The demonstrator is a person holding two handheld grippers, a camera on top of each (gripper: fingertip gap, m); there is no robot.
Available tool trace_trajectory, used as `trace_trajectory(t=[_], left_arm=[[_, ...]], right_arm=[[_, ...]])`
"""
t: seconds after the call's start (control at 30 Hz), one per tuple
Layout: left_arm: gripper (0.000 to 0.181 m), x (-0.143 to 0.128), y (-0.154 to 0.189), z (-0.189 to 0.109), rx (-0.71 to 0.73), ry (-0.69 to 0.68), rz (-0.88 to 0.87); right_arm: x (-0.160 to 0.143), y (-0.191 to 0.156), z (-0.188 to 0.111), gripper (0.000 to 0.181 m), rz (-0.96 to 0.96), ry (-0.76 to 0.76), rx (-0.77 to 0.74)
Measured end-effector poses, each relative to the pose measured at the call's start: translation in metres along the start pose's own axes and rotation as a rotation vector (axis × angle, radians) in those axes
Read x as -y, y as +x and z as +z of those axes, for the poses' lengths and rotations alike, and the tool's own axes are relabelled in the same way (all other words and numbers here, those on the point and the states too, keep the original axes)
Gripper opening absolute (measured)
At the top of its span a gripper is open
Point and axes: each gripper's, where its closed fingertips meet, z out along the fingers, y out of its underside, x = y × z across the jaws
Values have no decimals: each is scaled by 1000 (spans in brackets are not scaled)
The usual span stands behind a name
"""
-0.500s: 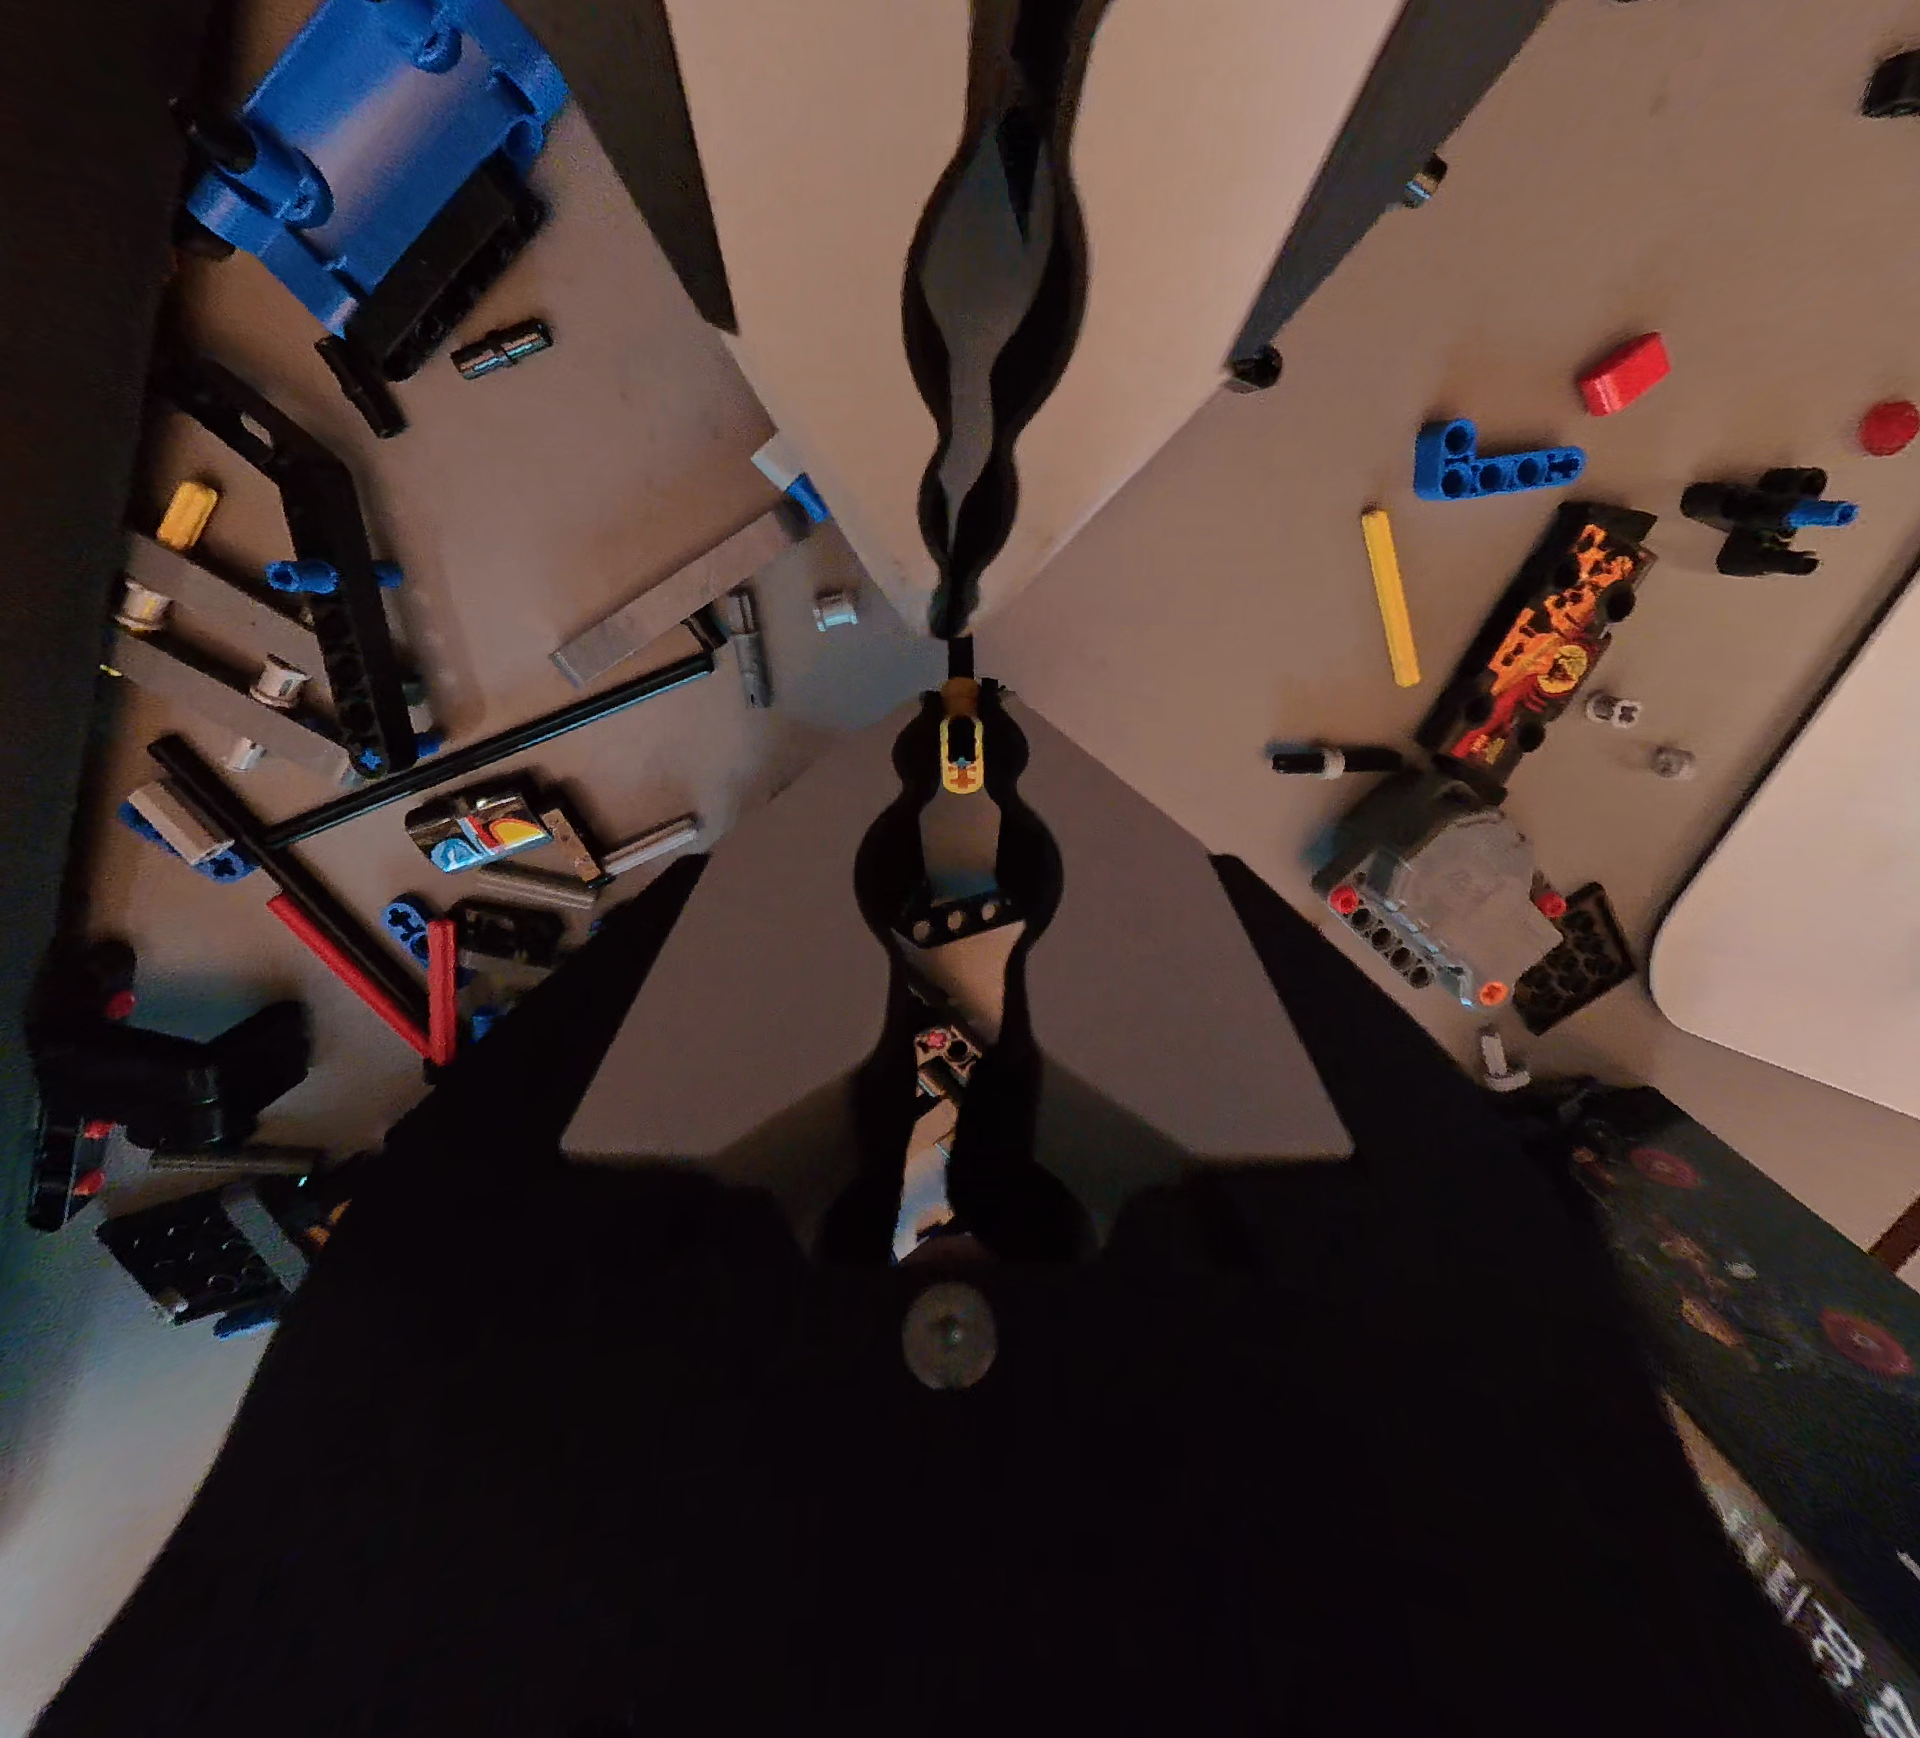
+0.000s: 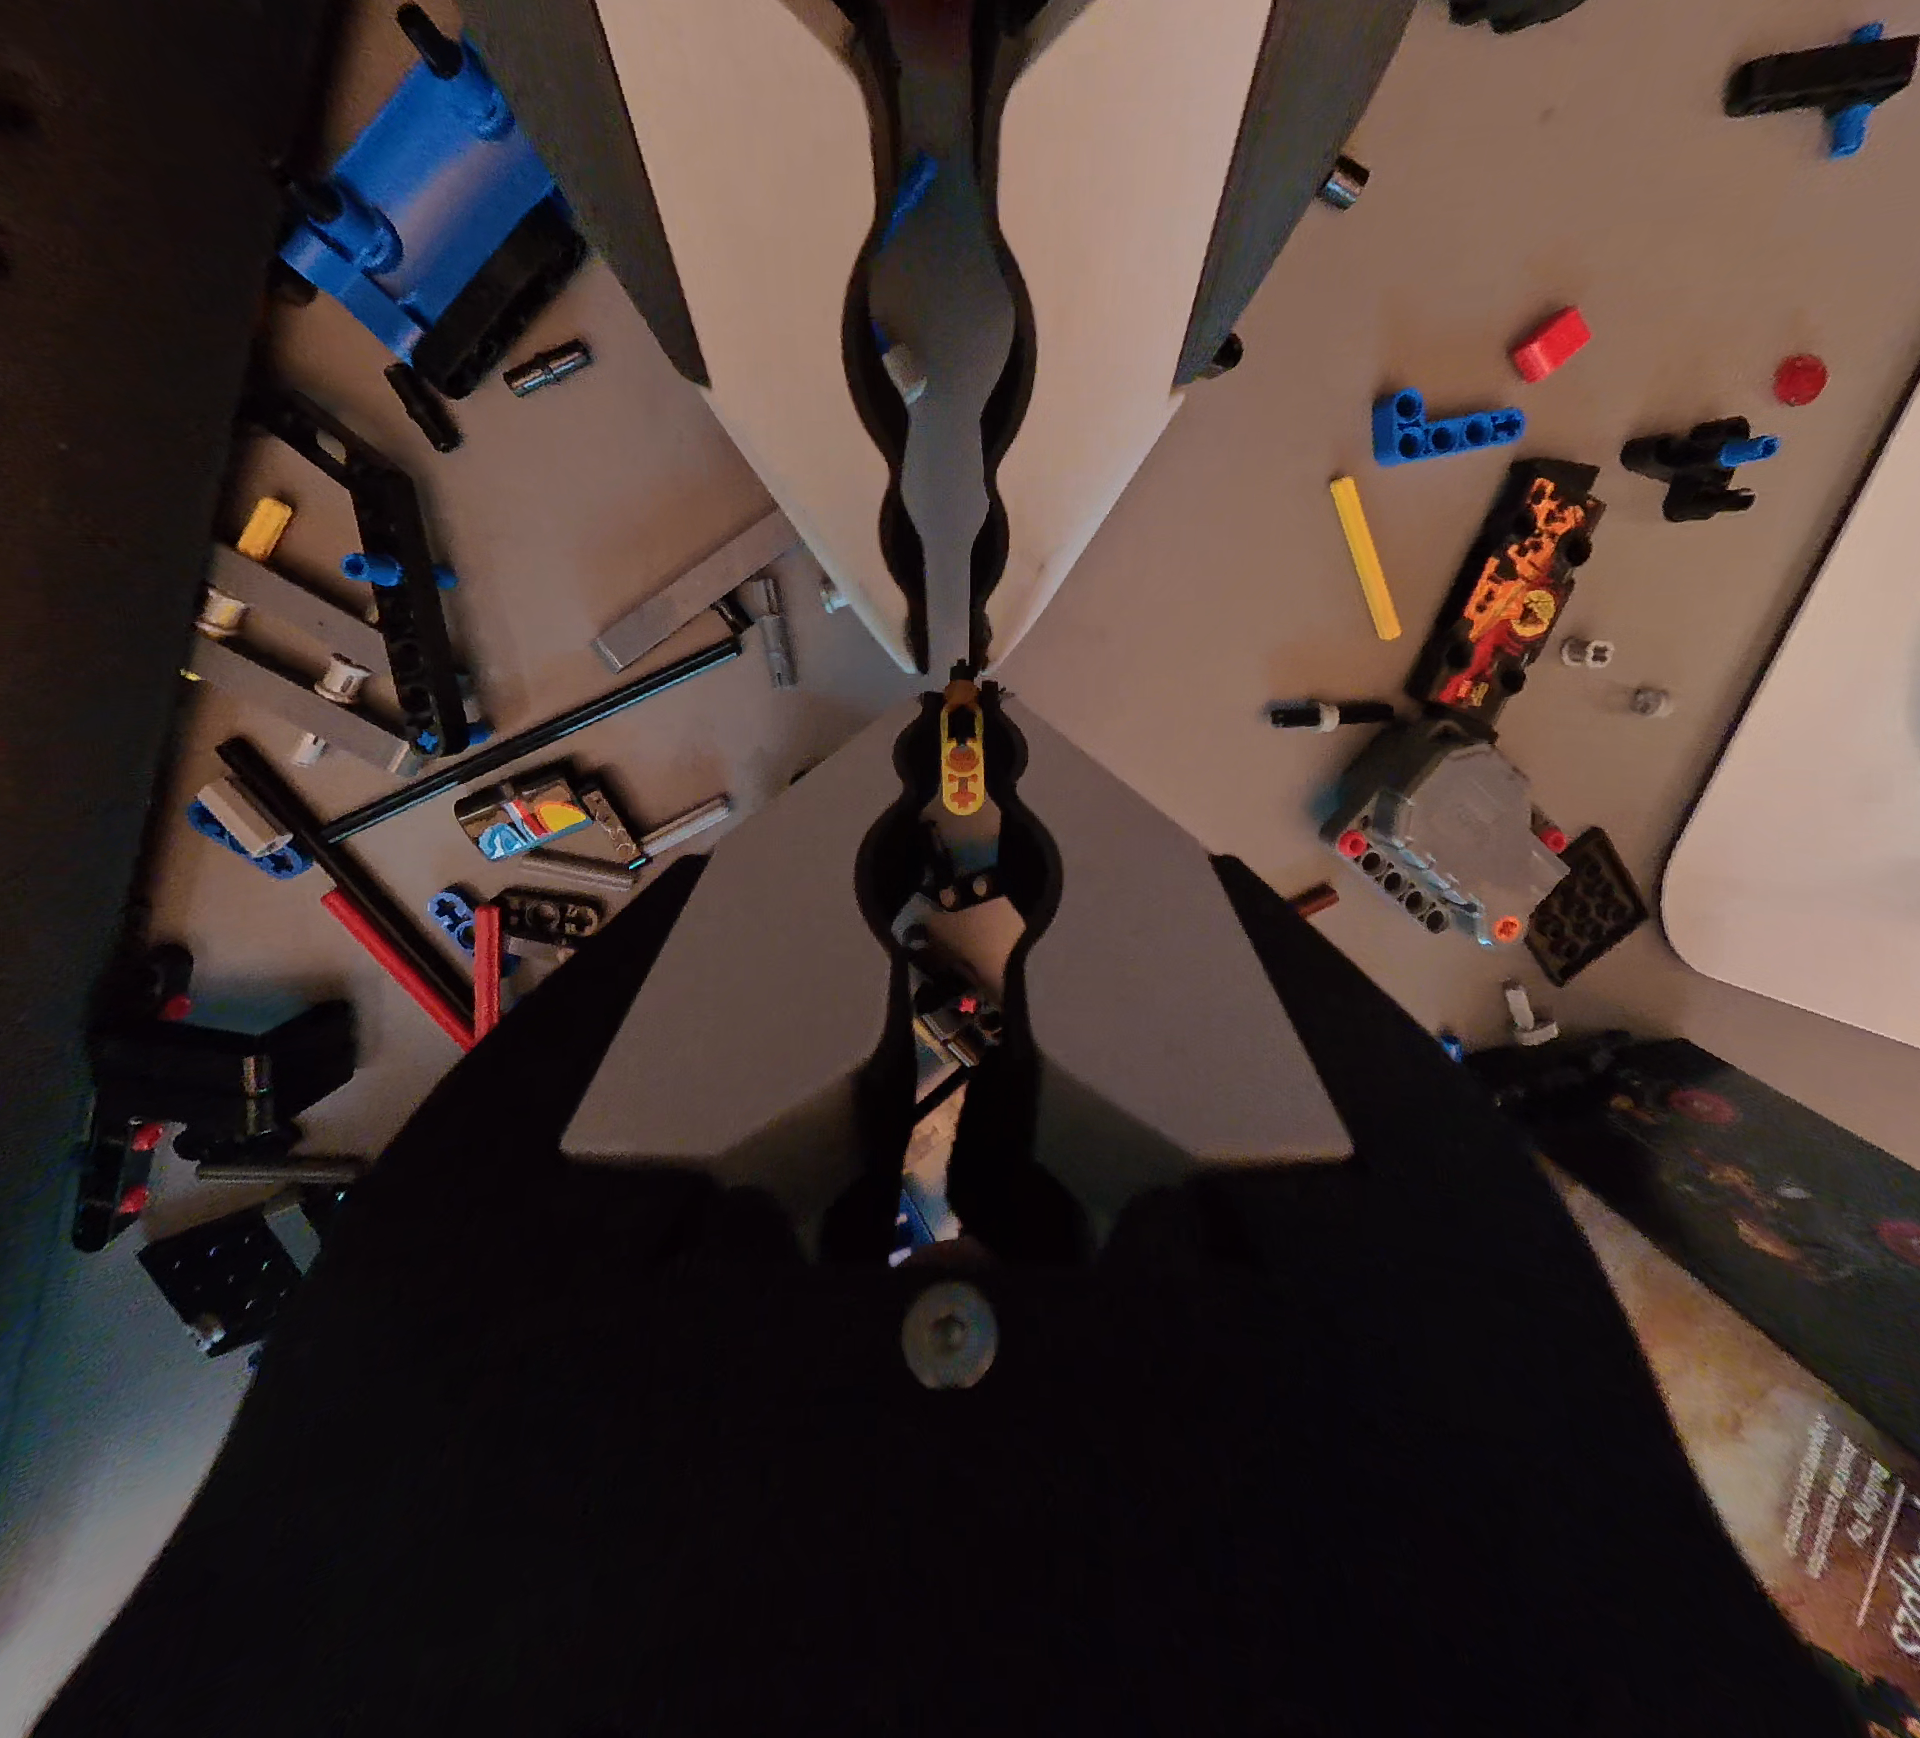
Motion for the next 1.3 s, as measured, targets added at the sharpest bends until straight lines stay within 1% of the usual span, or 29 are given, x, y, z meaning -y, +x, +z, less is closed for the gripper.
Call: trace_trajectory(t=[0.03, 0.17, 0.4, 0.47, 0.6, 0.67, 1.13, 1.3], left_arm=[[0, -1, 0, 2, 0, -8, 7], [0, -3, 2, 4, -14, -8, 1], [0, -15, 5, 16, -18, -77, 23], [0, -15, 5, 16, -19, -77, 19], [0, -15, 5, 17, -17, -78, 7], [0, -15, 5, 16, -22, -72, 4], [0, -14, 5, 16, -31, -74, -6], [0, -14, 5, 15, -31, -73, -3]], right_arm=[[0, -1, 1, 5, -4, 2, 0], [4, -4, 3, 5, 16, 64, 7], [-1, -6, 16, 5, 71, 100, 27], [-2, -6, 16, 5, 65, 92, 24], [-3, -7, 16, 5, 20, 17, 25], [-3, -7, 16, 4, 11, 3, 35], [-4, -7, 19, 5, 26, 16, 49], [-4, -8, 21, 5, 48, 36, 30]])
